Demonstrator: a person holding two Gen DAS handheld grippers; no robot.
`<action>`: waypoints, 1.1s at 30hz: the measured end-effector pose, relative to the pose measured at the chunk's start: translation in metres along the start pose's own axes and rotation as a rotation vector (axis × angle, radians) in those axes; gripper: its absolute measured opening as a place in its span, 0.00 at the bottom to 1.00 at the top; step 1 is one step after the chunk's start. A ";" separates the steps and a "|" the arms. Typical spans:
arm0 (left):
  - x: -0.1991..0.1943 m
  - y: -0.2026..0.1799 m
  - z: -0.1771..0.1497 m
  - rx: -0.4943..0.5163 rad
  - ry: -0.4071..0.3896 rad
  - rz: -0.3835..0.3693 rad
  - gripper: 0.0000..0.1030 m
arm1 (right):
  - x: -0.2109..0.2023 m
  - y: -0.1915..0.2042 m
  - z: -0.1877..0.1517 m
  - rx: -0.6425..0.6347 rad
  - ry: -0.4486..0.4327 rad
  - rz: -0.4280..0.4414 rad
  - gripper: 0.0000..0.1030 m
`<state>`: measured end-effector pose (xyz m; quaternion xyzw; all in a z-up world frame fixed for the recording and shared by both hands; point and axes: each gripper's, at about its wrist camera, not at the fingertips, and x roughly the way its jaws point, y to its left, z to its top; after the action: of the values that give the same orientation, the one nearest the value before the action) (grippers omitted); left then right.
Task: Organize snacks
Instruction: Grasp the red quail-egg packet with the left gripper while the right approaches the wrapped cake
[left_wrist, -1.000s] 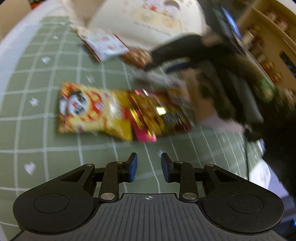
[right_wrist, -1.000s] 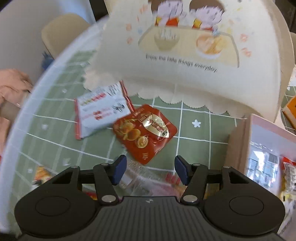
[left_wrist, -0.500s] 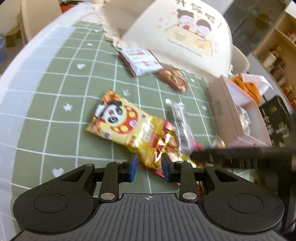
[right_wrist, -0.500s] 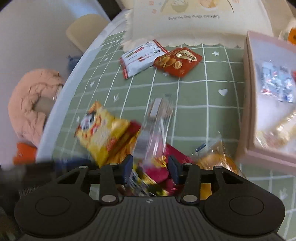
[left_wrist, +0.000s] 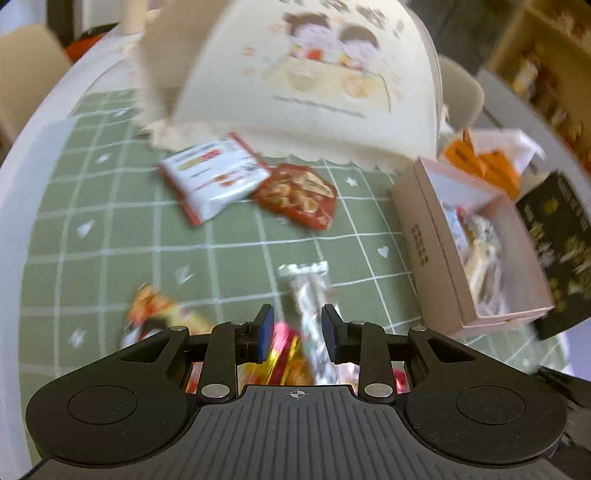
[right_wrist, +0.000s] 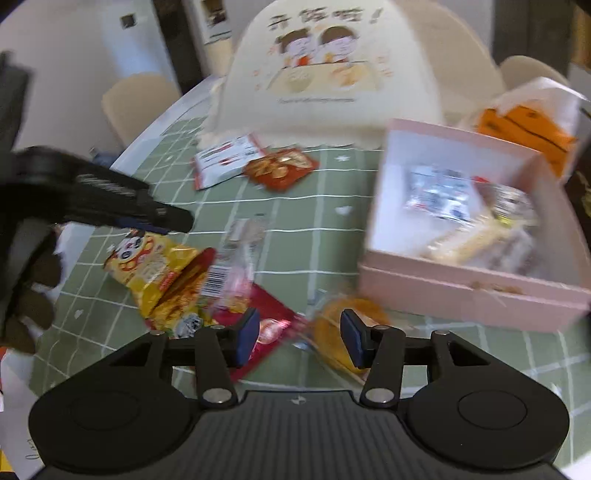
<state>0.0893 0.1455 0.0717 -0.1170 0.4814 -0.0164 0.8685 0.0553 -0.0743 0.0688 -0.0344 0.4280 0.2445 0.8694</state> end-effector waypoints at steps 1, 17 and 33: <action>0.009 -0.007 0.003 0.020 0.011 0.020 0.31 | -0.003 -0.003 -0.004 0.008 -0.002 -0.008 0.48; 0.039 -0.011 -0.004 0.207 0.003 0.129 0.51 | -0.015 -0.025 -0.039 0.060 -0.029 -0.097 0.52; 0.111 0.020 0.136 0.092 -0.091 -0.049 0.51 | 0.011 0.004 -0.017 0.096 -0.061 -0.139 0.54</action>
<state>0.2613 0.1752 0.0439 -0.0893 0.4369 -0.0545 0.8934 0.0470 -0.0714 0.0504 -0.0148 0.4093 0.1636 0.8975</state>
